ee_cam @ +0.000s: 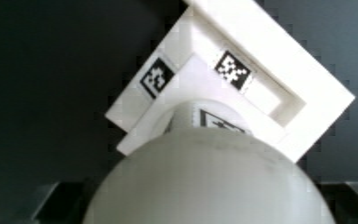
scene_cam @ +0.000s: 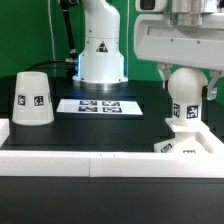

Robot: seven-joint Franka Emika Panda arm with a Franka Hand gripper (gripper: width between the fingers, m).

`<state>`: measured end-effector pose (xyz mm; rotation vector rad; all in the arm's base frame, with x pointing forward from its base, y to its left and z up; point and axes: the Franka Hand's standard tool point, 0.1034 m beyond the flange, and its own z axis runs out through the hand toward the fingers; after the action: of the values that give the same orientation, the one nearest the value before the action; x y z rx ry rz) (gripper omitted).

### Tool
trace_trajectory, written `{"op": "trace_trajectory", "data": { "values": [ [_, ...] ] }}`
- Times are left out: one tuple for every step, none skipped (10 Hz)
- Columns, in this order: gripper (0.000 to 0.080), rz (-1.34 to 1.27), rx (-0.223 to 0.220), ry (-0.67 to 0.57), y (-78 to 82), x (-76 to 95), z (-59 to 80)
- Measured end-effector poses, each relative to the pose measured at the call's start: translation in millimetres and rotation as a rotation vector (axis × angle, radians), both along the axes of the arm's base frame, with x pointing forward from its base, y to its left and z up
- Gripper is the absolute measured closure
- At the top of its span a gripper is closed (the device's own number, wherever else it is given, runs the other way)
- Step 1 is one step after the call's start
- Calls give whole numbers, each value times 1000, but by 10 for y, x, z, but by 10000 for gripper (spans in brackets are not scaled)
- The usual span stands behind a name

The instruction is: Assemble lamp

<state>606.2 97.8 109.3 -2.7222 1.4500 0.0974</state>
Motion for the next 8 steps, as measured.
{"op": "trace_trajectory", "data": {
  "values": [
    [222, -116, 19, 16, 22, -3, -5],
    [222, -236, 41, 34, 41, -12, -5],
    [222, -311, 52, 45, 56, -14, -6],
    [222, -377, 52, 53, 73, -16, -8],
    [222, -386, 45, 58, 95, -17, -16],
    [221, -403, 41, 62, 135, 4, -7],
    [221, -464, 49, 66, 149, 9, -5],
    [220, -514, 49, 70, 155, 12, -3]
  ]
}}
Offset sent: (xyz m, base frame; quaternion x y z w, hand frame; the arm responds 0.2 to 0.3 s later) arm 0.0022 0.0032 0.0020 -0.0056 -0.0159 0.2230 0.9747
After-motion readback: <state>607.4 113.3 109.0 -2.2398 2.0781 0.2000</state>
